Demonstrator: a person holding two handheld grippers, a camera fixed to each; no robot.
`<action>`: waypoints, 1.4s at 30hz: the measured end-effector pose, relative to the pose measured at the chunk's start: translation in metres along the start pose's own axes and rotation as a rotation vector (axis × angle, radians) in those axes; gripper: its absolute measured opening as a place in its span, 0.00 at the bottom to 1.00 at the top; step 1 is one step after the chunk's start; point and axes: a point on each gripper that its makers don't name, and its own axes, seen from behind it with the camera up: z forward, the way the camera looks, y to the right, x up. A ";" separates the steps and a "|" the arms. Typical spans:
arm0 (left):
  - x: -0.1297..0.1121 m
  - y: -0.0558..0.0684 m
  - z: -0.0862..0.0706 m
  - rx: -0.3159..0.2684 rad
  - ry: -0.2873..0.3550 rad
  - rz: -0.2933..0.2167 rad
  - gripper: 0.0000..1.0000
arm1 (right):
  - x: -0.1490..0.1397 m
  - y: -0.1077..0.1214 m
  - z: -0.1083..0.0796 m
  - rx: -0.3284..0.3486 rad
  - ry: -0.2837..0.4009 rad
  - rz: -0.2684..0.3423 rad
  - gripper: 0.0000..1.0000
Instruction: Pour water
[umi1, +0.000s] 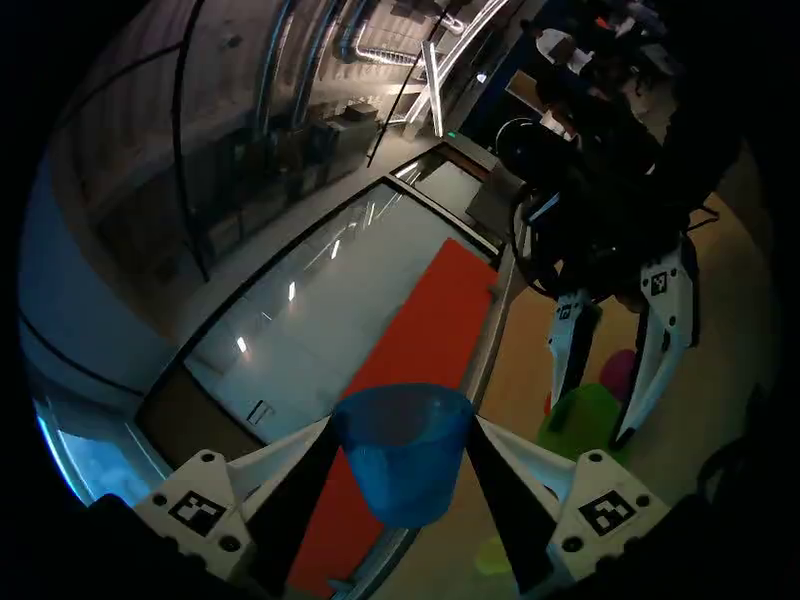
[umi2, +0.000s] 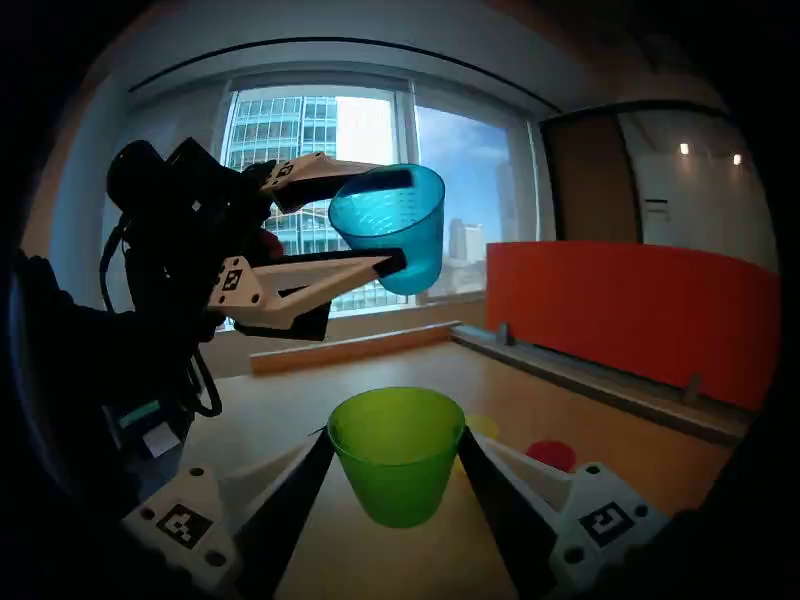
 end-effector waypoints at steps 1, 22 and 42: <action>0.000 0.001 0.000 -0.002 -0.001 0.004 0.86 | 0.000 0.000 0.000 0.000 0.000 0.000 0.92; 0.006 0.004 0.004 -0.014 -0.009 0.103 0.86 | -0.002 0.001 -0.001 0.002 -0.001 -0.002 0.92; 0.012 0.006 0.007 -0.013 -0.006 0.194 0.86 | 0.000 0.003 -0.002 -0.001 0.001 -0.008 0.91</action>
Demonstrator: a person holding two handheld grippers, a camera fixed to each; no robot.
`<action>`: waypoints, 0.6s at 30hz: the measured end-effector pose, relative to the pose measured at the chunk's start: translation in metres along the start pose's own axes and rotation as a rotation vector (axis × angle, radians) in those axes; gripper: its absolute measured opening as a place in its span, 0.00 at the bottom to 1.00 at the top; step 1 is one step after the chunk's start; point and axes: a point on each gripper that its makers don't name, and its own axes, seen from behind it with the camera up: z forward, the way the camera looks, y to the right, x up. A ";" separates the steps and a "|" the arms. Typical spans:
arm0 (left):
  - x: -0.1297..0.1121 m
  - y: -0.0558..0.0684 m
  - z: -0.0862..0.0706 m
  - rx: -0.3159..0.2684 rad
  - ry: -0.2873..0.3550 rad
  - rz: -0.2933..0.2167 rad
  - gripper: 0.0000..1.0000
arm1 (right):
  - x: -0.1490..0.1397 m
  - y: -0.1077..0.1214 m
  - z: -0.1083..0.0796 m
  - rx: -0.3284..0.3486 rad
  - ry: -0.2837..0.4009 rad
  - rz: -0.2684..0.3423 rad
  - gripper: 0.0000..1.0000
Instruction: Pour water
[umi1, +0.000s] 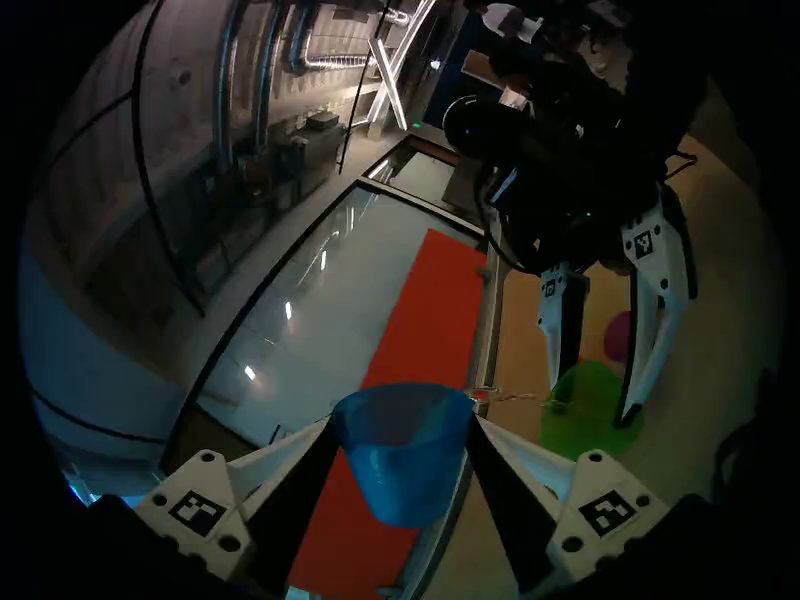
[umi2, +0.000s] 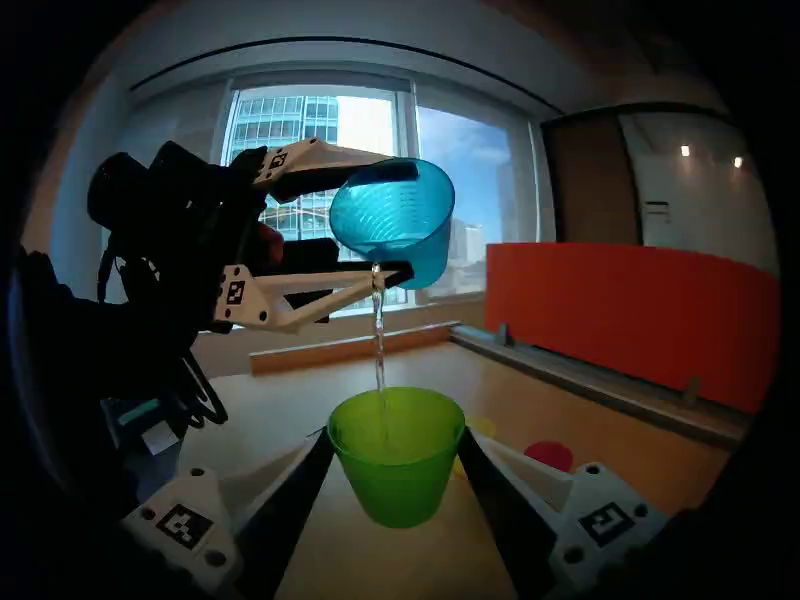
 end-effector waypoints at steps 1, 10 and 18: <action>0.000 0.000 0.000 0.001 0.000 0.004 0.86 | 0.000 0.000 0.000 0.000 0.000 0.000 0.91; 0.003 -0.003 -0.002 0.010 0.000 0.035 0.86 | 0.001 -0.001 -0.002 0.000 0.001 -0.005 0.92; 0.003 -0.001 -0.003 0.013 -0.003 0.064 0.86 | 0.003 -0.001 -0.002 -0.002 0.003 -0.007 0.91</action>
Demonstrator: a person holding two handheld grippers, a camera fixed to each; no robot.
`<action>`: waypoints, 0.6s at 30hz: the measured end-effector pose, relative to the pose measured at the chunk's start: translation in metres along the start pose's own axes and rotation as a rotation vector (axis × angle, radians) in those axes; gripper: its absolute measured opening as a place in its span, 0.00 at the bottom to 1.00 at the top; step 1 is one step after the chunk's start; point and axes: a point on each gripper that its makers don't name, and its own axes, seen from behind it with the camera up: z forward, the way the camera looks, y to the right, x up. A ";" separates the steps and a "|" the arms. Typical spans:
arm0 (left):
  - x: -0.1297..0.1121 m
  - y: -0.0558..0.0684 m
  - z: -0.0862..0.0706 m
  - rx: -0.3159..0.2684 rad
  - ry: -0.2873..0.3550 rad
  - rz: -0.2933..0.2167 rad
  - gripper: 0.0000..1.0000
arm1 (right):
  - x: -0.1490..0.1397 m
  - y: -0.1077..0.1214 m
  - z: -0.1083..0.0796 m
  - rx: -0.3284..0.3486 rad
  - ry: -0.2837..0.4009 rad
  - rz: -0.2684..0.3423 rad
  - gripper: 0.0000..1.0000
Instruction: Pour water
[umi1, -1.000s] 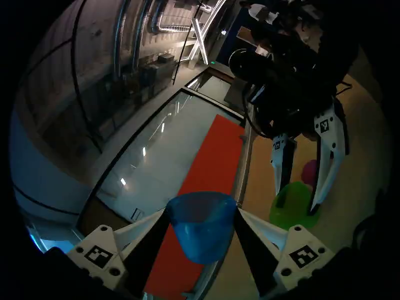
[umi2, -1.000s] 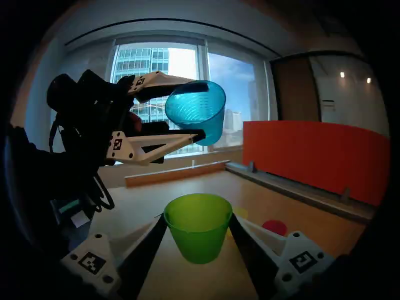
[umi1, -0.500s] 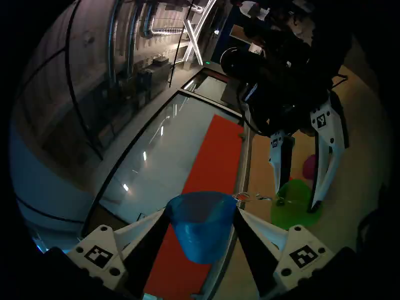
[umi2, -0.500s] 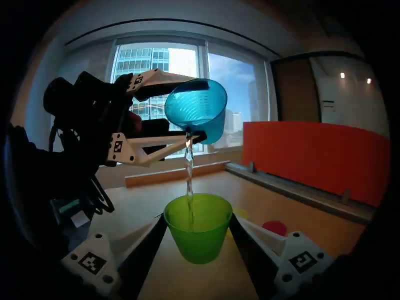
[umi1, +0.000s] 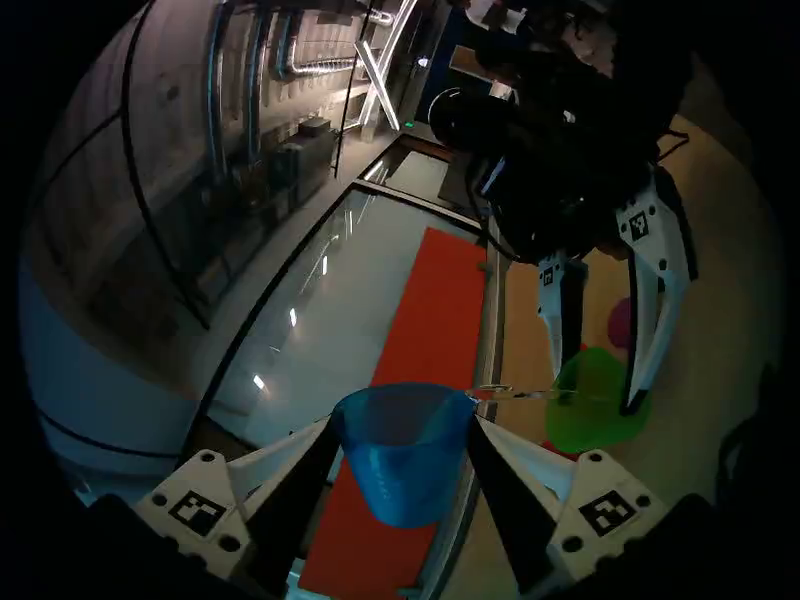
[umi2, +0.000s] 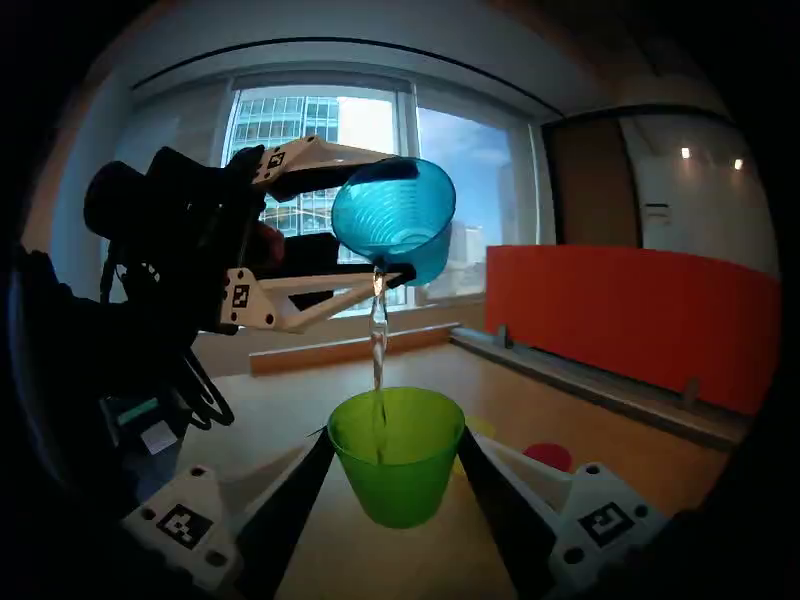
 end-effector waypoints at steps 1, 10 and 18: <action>0.000 0.000 0.000 0.001 -0.001 0.002 0.86 | 0.000 0.000 0.000 0.000 0.000 0.000 0.92; -0.001 -0.001 0.001 0.007 -0.005 0.028 0.86 | 0.000 0.001 0.000 -0.001 0.003 -0.001 0.91; 0.001 -0.003 0.002 0.008 -0.002 0.052 0.86 | -0.001 0.000 0.000 0.000 0.005 0.001 0.91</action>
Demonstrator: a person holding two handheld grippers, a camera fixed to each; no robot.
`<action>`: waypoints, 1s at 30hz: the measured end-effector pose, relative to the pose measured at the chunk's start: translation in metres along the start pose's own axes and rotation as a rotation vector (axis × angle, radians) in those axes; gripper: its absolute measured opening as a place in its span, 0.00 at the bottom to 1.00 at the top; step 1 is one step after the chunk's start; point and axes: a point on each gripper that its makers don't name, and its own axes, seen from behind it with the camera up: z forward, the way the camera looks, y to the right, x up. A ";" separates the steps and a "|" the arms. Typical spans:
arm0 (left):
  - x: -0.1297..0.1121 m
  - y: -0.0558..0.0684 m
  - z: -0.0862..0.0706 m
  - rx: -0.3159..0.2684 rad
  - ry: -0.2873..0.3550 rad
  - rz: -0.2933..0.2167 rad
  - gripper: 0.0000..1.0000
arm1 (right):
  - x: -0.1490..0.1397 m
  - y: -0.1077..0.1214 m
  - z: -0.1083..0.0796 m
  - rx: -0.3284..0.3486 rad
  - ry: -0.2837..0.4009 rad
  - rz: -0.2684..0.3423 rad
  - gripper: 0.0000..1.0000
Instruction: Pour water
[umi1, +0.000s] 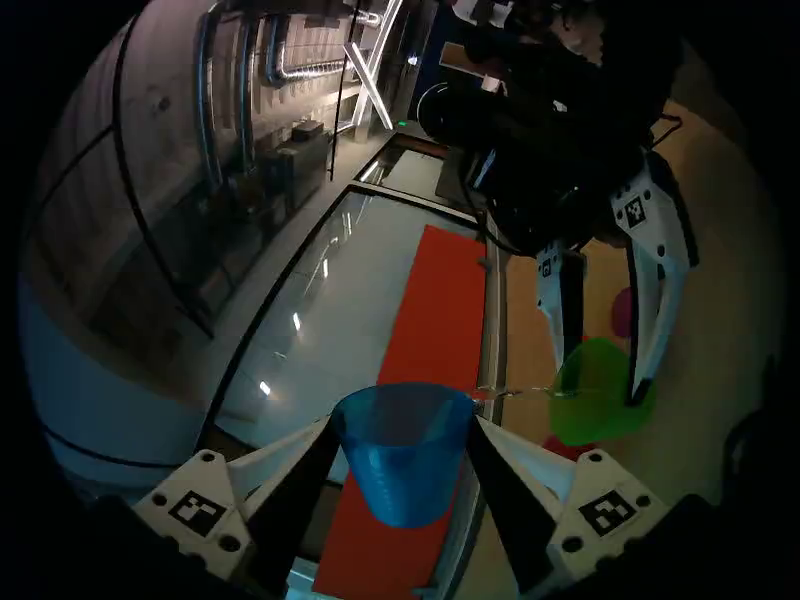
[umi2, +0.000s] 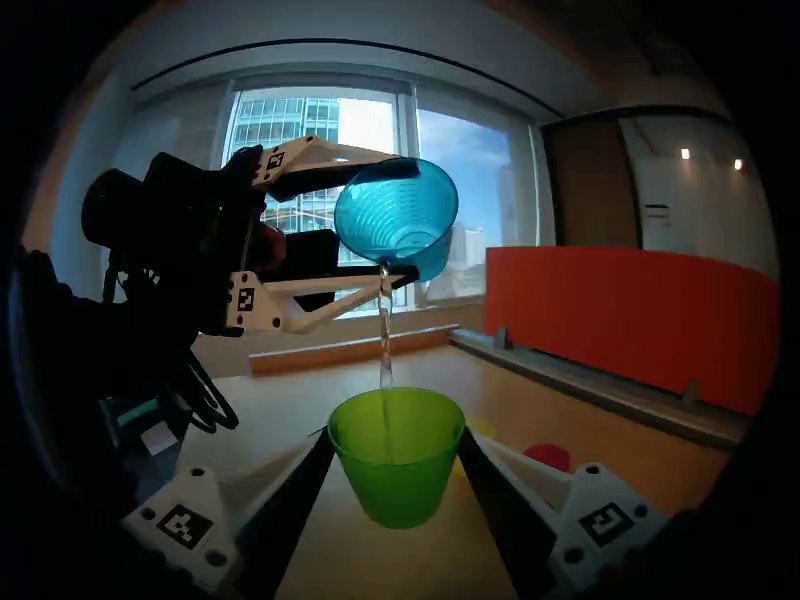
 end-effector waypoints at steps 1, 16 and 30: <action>0.000 0.000 0.000 0.000 0.000 0.003 0.86 | 0.000 0.000 0.000 0.000 0.000 0.000 0.91; 0.002 0.000 -0.002 0.000 -0.005 0.049 0.86 | 0.002 0.000 0.000 -0.001 0.005 -0.002 0.91; 0.007 -0.003 0.002 0.007 0.000 0.092 0.87 | 0.004 0.001 -0.001 -0.002 0.009 -0.004 0.91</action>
